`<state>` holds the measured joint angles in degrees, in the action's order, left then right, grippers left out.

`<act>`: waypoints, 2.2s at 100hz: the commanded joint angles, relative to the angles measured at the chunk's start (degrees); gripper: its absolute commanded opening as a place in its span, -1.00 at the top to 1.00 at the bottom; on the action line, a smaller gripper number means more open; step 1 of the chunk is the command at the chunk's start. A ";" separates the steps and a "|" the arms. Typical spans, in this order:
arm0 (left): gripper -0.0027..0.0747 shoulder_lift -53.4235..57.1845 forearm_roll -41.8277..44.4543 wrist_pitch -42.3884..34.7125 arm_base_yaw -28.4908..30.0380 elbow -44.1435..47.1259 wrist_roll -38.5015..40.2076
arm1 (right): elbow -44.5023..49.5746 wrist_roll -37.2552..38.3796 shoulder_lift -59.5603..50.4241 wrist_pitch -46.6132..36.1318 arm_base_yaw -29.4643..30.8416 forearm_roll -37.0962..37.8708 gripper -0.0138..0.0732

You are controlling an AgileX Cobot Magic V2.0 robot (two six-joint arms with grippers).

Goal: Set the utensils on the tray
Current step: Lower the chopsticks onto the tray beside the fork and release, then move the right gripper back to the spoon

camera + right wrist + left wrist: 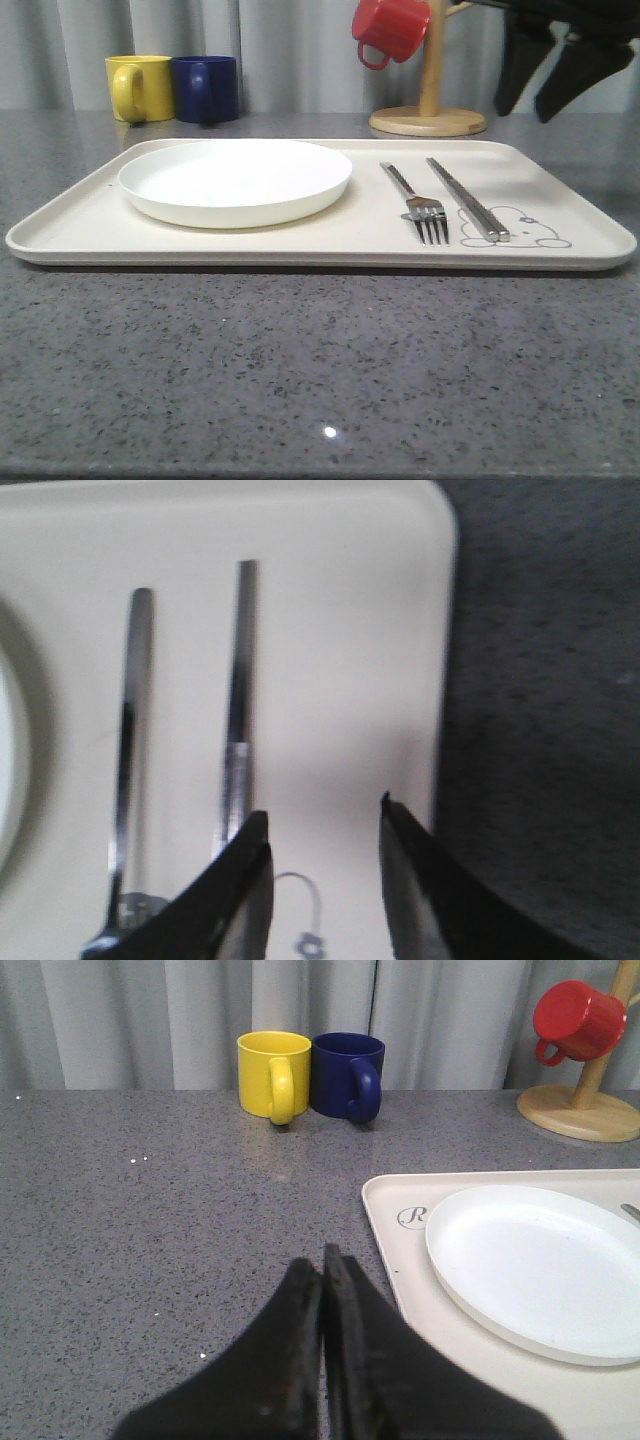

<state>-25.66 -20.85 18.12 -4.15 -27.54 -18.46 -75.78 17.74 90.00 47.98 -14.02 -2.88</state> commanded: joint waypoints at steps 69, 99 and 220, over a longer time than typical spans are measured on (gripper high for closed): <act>0.98 -0.17 -0.68 -4.18 0.15 -1.74 0.52 | -1.33 -19.68 -0.72 6.15 26.40 0.90 0.03; 0.98 -0.17 -0.68 -4.18 0.15 -1.74 0.52 | -1.33 -21.09 4.17 5.89 26.40 0.84 0.03; 0.98 -0.17 -0.68 -4.18 0.15 -1.74 0.52 | -1.46 -21.04 2.91 5.93 26.29 -5.62 0.79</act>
<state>-25.66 -20.85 18.12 -4.15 -27.54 -18.46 -75.78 -2.73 98.15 54.07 12.06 -5.68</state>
